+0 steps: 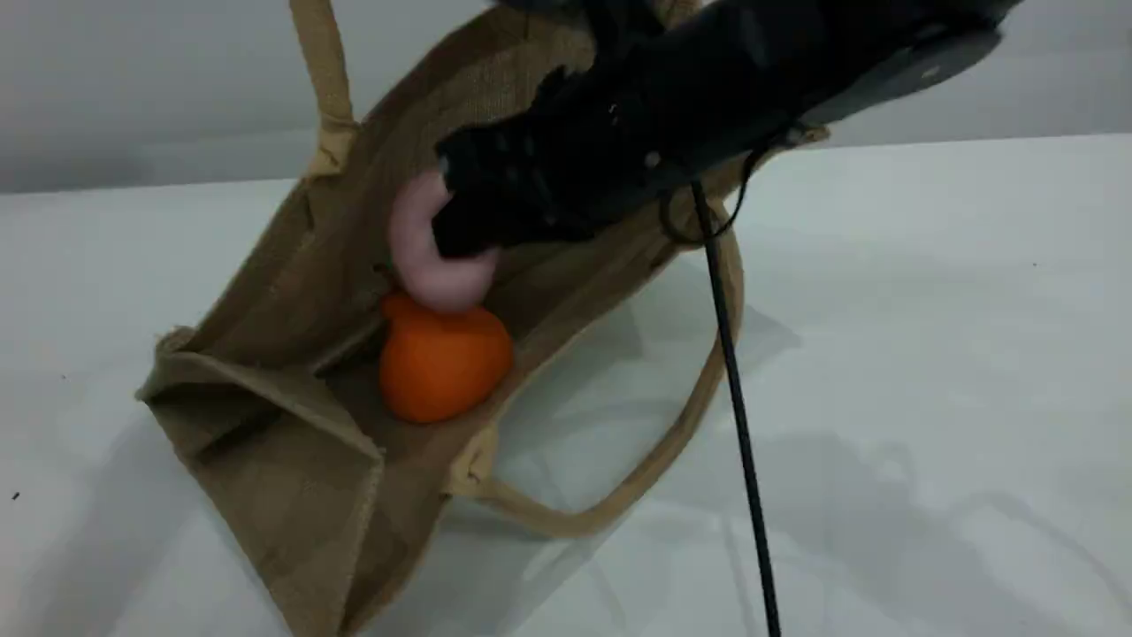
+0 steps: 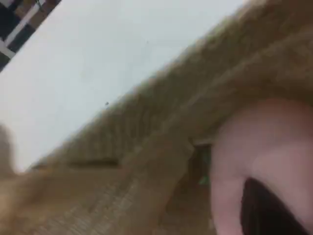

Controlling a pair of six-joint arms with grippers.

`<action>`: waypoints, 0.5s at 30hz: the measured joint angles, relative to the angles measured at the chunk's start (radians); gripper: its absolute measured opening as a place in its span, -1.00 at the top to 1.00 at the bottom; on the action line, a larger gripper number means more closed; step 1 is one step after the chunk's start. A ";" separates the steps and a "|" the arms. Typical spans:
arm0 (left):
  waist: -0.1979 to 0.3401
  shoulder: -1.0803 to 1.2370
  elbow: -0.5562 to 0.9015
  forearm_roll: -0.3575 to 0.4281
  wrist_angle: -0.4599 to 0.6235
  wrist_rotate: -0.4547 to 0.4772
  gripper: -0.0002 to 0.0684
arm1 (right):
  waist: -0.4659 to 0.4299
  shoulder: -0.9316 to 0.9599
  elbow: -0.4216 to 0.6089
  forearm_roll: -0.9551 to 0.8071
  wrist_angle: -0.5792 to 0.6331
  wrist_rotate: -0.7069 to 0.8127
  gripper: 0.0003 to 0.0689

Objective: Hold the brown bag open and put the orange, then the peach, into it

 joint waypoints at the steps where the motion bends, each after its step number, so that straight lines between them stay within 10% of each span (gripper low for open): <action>1: 0.000 0.000 0.000 0.000 0.000 0.000 0.74 | 0.000 0.011 -0.005 0.000 -0.007 0.001 0.95; 8: 0.000 0.000 0.000 0.000 0.000 -0.001 0.74 | 0.000 0.055 -0.011 0.000 -0.014 0.003 0.71; 15: 0.000 0.000 0.000 0.000 0.000 0.000 0.74 | -0.001 0.037 -0.011 -0.003 0.078 0.022 -0.24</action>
